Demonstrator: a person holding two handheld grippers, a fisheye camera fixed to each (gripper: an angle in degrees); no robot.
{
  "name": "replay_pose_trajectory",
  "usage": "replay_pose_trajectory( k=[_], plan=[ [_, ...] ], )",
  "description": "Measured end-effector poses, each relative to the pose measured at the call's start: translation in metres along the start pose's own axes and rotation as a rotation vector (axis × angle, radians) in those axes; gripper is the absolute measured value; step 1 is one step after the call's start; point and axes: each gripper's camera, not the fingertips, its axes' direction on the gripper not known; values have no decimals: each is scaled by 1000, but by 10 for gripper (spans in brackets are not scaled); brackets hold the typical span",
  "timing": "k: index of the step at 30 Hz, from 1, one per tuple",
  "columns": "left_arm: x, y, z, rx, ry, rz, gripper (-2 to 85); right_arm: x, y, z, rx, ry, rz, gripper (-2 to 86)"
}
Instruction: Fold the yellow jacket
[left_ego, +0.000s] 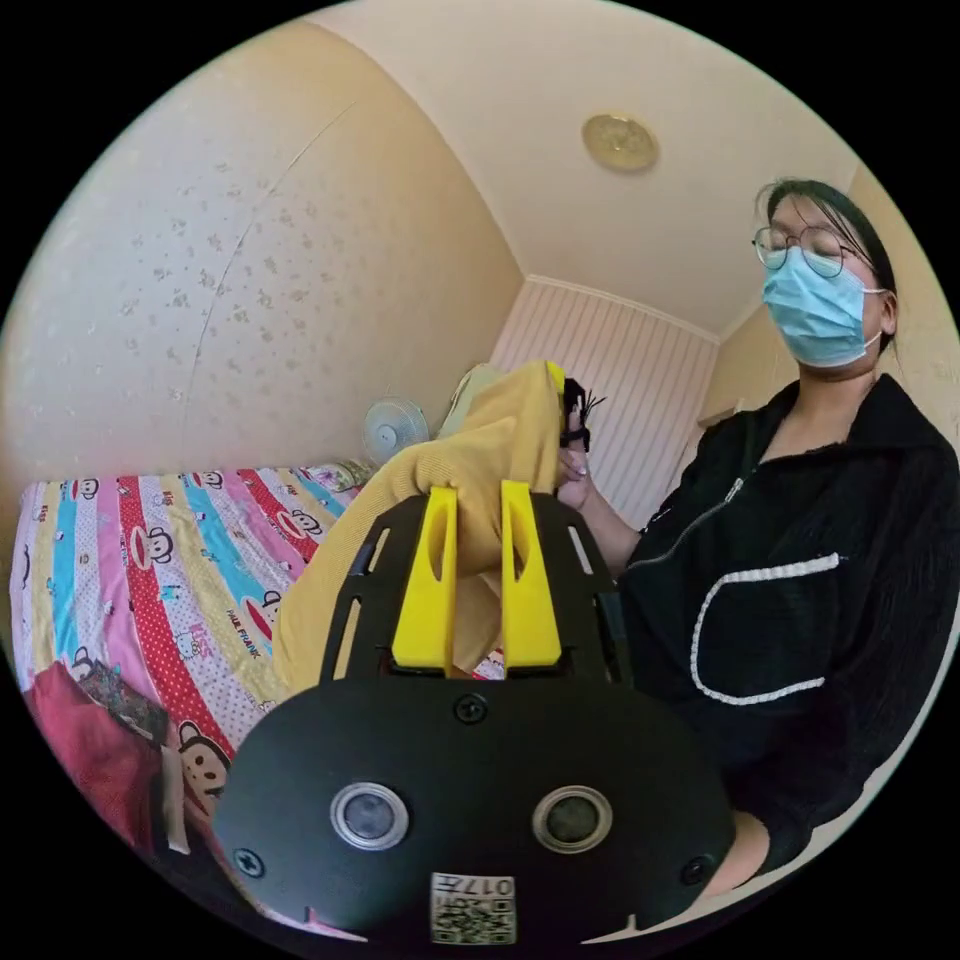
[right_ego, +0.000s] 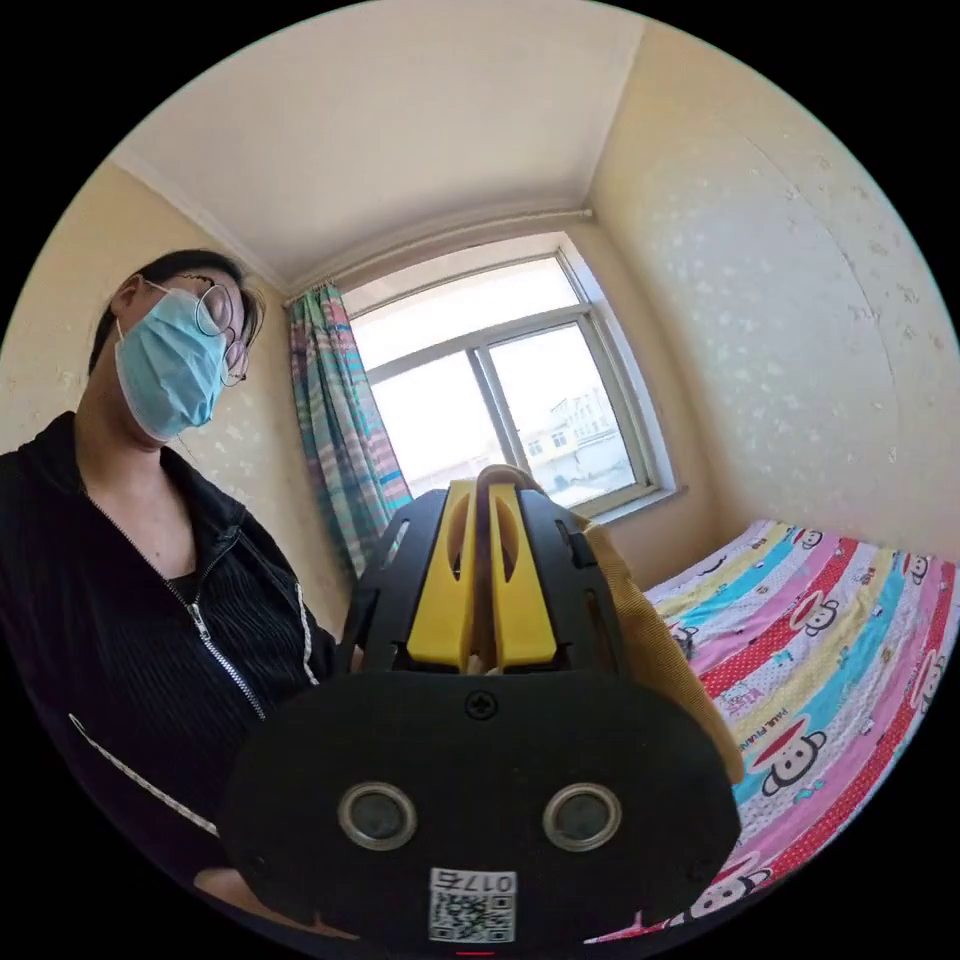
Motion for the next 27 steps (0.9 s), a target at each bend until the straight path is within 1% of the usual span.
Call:
replay_pose_trajectory(
  k=[2,4,6,8,10,12,14,15,16,17,18,19,20,21,24,26,27],
  plan=[
    [-18,-26,14,-15,-17,-21,96,-14,-2,-33,45,90,-20,18],
    [-38,-35,21,45,-28,-68,120,-21,0,-58,84,165,-10,18],
    [-56,-25,17,112,-14,-124,130,-22,12,-93,185,203,18,18],
    [-71,-6,11,162,-34,-142,111,-19,23,-115,234,210,60,18],
    [-73,17,1,246,-31,-73,80,-19,30,-121,167,294,65,18],
    [-68,25,5,268,22,9,63,-23,38,-109,32,470,52,17],
    [-69,26,27,210,146,41,58,-18,44,-102,-5,504,69,17],
    [-73,26,52,134,262,40,62,-10,47,-99,-19,482,95,17],
    [-79,28,82,44,350,12,84,-6,48,-98,-19,473,112,16],
    [-82,31,97,0,370,-15,95,0,51,-94,-26,455,139,16],
    [-88,38,126,-87,372,-82,119,3,53,-88,-44,458,148,16],
    [-93,49,149,-148,334,-138,141,2,54,-87,-46,467,145,16],
    [-94,55,157,-165,308,-152,150,0,55,-86,-40,485,142,16],
    [-96,65,167,-177,243,-173,168,-4,56,-89,-23,497,138,16],
    [-96,79,179,-213,80,-125,196,-18,54,-96,17,502,99,17],
    [-96,79,185,-260,13,-61,182,-26,54,-96,26,483,72,18],
    [-101,79,184,-279,-24,-45,128,-29,55,-97,30,487,64,18]
  ],
)
